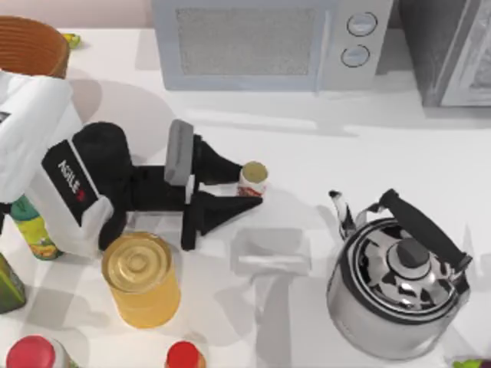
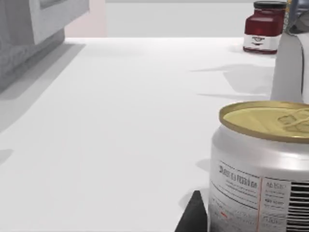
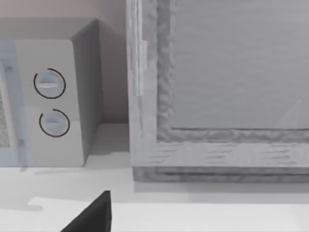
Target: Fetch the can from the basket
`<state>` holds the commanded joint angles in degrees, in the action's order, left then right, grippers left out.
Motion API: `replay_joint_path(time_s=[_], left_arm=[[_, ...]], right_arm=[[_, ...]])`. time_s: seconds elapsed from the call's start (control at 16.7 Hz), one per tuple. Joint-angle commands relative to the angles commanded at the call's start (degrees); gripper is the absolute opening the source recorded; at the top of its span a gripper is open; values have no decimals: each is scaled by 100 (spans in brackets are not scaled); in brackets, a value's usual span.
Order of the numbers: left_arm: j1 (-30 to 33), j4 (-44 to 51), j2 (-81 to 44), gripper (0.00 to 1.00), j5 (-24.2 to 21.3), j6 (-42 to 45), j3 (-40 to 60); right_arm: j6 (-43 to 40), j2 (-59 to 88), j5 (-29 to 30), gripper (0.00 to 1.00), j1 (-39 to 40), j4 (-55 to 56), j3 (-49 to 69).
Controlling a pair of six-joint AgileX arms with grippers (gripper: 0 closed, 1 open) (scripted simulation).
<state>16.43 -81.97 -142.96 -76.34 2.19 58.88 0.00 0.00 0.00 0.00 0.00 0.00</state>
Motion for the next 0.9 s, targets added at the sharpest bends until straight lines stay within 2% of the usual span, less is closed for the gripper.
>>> replay_joint_path(time_s=[0.54,0.9], left_arm=[[0,0,0,98,0,0,0],[0,0,0,100,0,0,0]], right_arm=[[0,0,0,100,0,0,0],[0,0,0,100,0,0,0]])
